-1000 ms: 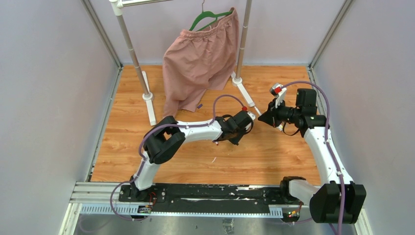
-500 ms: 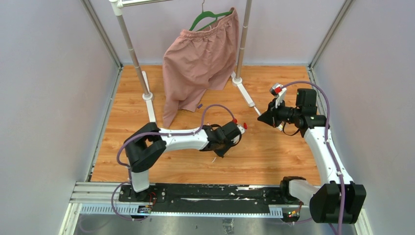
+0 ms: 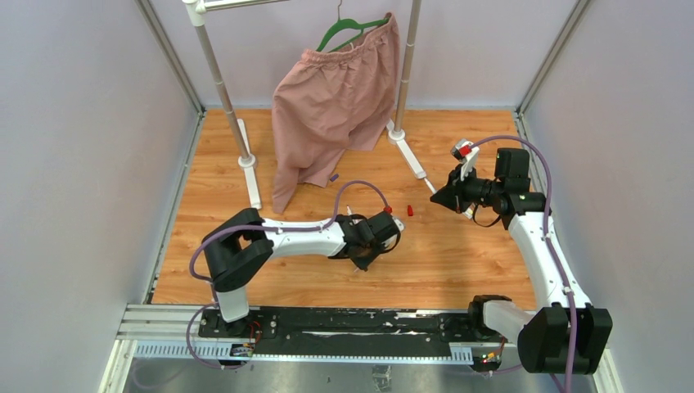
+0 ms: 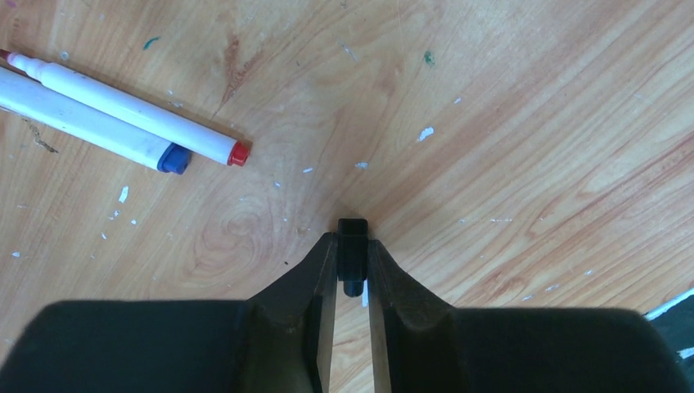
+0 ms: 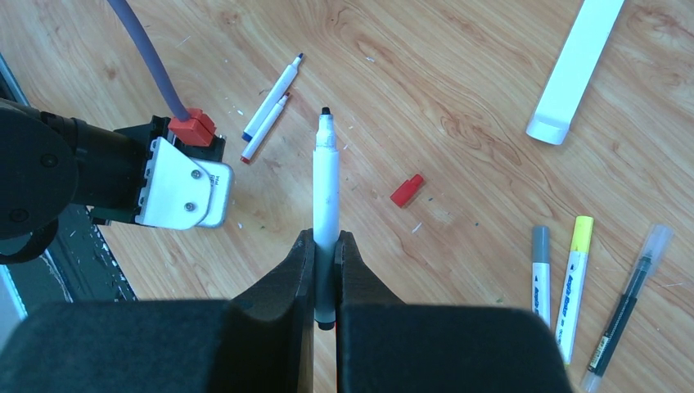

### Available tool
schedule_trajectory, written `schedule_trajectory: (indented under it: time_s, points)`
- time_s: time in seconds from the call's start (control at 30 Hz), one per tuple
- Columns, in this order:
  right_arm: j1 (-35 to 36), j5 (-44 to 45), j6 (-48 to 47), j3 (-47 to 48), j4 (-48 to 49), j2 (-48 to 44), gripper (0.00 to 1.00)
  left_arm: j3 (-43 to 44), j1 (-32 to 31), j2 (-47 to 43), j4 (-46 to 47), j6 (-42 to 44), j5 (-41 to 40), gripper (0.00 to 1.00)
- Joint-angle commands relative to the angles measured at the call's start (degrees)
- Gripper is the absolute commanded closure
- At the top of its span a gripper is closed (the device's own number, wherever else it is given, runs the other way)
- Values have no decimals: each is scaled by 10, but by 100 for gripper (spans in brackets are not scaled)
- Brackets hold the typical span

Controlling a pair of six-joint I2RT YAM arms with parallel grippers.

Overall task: Insert the pens into the pen caps
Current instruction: Move the pen cap to the center of the board.

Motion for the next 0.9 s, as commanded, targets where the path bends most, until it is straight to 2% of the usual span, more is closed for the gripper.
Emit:
schedule_trajectory:
  time_s: [0.0, 0.37, 0.6, 0.67, 0.8, 0.87]
  points:
    - [-12, -16, 6, 16, -10, -5, 100, 7, -5, 36, -48, 1, -5, 76]
    - [-15, -22, 7, 16, -11, -11, 100, 47, -7, 71, -88, 13, -10, 69]
    - [-17, -25, 8, 16, -11, -13, 100, 64, -7, 92, -101, 25, -5, 71]
    - [-18, -26, 8, 16, -11, -13, 100, 65, -7, 95, -101, 29, -1, 75]
    - [-19, -30, 6, 15, -11, -15, 100, 65, -7, 88, -98, 34, 1, 100]
    - [-19, -34, 6, 15, -12, -16, 100, 60, -7, 72, -87, 32, -1, 100]
